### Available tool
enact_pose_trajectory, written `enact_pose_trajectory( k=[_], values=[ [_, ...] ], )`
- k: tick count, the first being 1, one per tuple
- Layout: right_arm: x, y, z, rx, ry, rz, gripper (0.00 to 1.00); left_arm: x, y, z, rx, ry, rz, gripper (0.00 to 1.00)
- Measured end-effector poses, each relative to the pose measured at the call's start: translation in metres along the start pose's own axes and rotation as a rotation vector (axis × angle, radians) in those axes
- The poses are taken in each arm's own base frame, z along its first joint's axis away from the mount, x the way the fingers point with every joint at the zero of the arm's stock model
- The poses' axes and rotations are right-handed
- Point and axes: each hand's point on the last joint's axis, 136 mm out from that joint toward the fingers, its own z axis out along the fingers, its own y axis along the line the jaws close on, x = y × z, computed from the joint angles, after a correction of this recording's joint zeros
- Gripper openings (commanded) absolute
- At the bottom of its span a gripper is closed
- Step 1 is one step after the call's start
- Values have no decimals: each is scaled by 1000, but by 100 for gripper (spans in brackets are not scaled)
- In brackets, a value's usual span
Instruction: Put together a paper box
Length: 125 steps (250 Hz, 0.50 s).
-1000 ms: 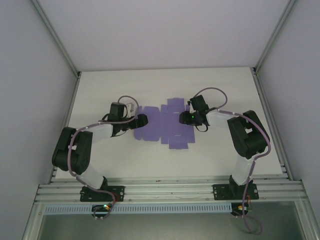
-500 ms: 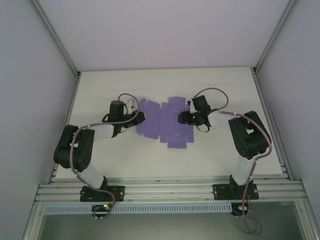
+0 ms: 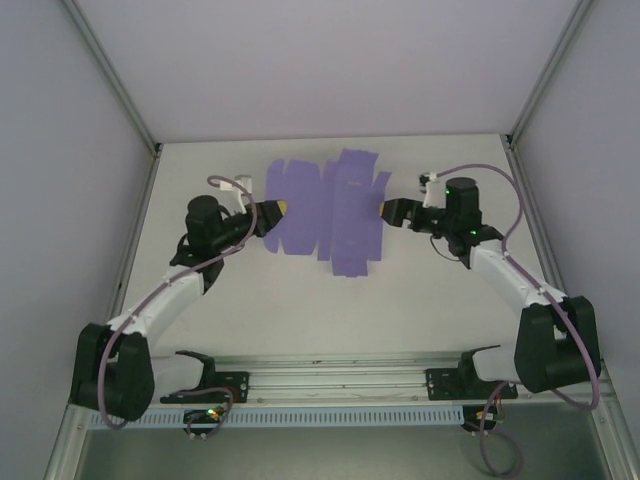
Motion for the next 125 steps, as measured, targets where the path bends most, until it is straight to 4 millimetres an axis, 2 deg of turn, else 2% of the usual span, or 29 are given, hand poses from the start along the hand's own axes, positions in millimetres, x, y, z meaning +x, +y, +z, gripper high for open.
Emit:
enact_pose_trajectory(
  k=[34,66,102,125],
  values=[
    [9,-7,-11,-58,6,58,80,-12,-39,-17,93,-35,38,0],
    [12,11,-17,-152,16,59,71,-19,-63,-31,146,-62,53,0],
    [7,36,-27,-275,-11,29,42,-26,-81,-43,181,-97,66,0],
    [9,44,-31,-325,-10,41,38,-30,-88,-49,187,-122,77,0]
  ],
)
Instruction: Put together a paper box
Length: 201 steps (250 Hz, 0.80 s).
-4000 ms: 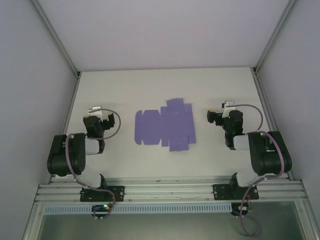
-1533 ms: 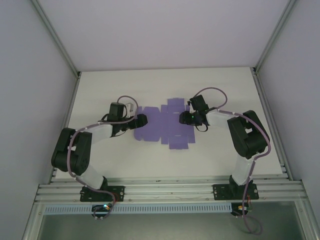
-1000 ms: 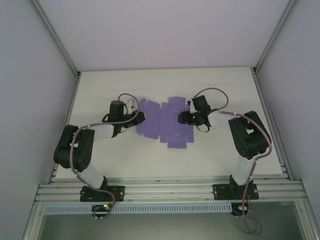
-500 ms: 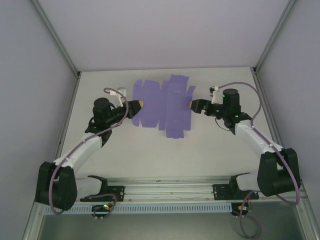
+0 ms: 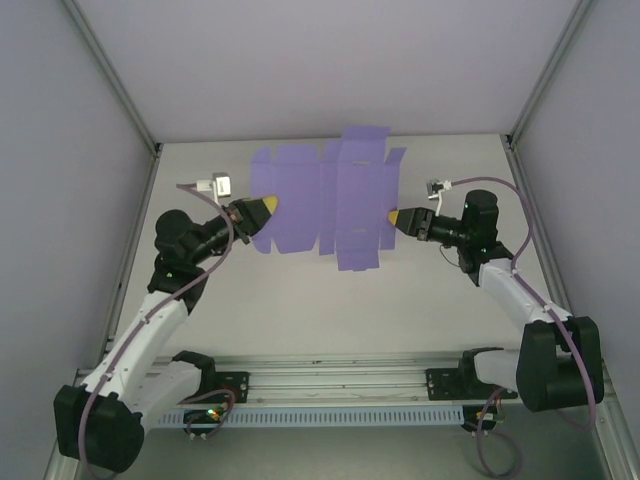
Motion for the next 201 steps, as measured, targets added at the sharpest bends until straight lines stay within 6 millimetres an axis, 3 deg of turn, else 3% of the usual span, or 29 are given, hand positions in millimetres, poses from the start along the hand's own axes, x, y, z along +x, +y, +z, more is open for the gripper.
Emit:
enact_pose_trajectory(
  k=[71,126,136,146,157,165,183,201],
  values=[
    [11,25,1,-105,26,-19,38,-4,-2,-4,-4,-38,13,0],
    [7,34,2,-130,20,-38,1,-2,1,-5,-7,-47,5,0],
    [6,35,2,-130,20,-55,0,-2,3,-6,-16,-53,4,0],
    [7,36,2,-126,26,-55,0,-2,5,-7,-29,-58,0,22],
    [8,38,3,-114,32,-70,0,-2,8,-10,-51,-64,2,70],
    [8,39,3,-98,38,-85,0,-2,11,-12,-74,-69,3,97],
    [8,39,8,-27,52,-125,0,0,24,-19,-164,-82,5,100],
    [13,37,16,59,84,-184,0,5,49,-33,-322,-96,-7,100]
  ],
)
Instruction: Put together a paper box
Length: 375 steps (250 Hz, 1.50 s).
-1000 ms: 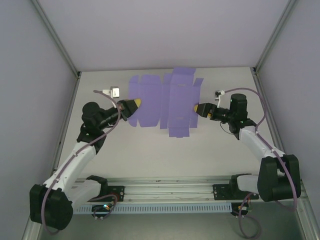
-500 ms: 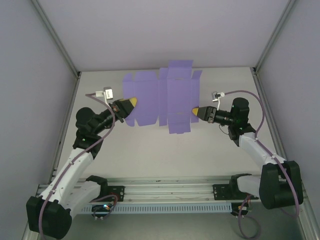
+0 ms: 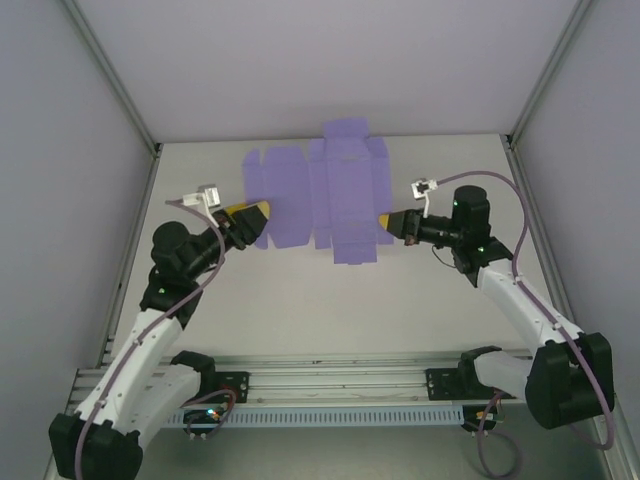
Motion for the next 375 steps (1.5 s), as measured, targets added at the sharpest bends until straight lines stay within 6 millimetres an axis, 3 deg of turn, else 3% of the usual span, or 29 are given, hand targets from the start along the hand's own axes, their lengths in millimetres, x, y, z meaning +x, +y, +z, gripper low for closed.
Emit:
enact_pose_trajectory(
  k=[25,49,79,113,195,221,287,375],
  values=[
    [17,-12,15,99,97,-48,0,11,54,-13,-287,5,-15,100],
    [46,-47,32,221,231,-51,0,30,101,-33,-542,63,-16,100],
    [95,-96,46,428,458,-103,0,49,125,-44,-663,156,-5,100],
    [114,-116,56,593,631,-345,0,61,124,-30,-619,234,-16,100],
    [88,-129,71,825,629,-945,0,74,96,47,-364,376,-68,100],
    [91,-130,75,843,610,-1069,0,73,83,78,-282,410,-83,93],
    [69,-115,87,848,505,-1198,0,82,63,140,-171,504,-93,74],
    [67,-104,92,827,452,-1255,0,126,90,155,-237,637,-149,55]
  ],
)
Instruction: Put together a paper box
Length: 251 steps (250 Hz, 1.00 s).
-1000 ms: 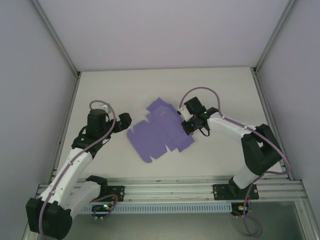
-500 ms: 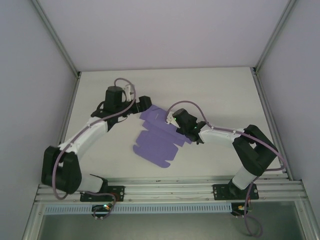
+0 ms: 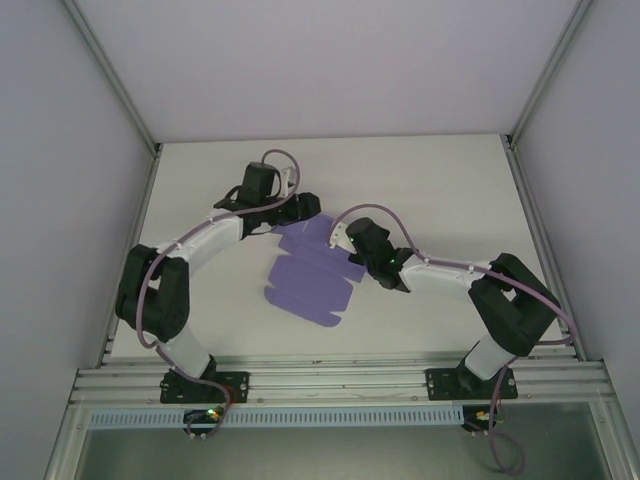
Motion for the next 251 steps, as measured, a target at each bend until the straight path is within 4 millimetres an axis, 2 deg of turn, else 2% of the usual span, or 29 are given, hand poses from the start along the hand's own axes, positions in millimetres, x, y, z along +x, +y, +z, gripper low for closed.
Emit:
enact_pose_trajectory(
  k=[50,106,134,177,184,196,210,226,251],
  values=[
    [-4,-1,-1,15,-17,-7,0,6,0,6,0,17,-27,36],
    [-6,1,-4,45,-14,-51,0,8,-2,8,-12,15,-40,20],
    [-3,3,-6,64,-6,-64,0,9,-3,10,-28,7,-47,4],
    [-1,3,-10,72,-7,-63,0,10,-5,12,-38,-1,-51,1],
    [0,3,-12,73,-8,-61,0,11,-6,12,-37,-1,-51,4],
    [1,2,-13,75,-10,-57,0,11,-8,11,-34,-2,-49,26],
    [1,0,-16,78,-12,-54,0,11,-10,9,-34,-4,-36,34],
    [-2,-3,-19,86,-23,-46,0,11,-11,7,-36,-6,-21,51],
    [-5,-5,-22,85,-38,-37,0,14,-21,-3,-27,-16,21,72]
  ],
)
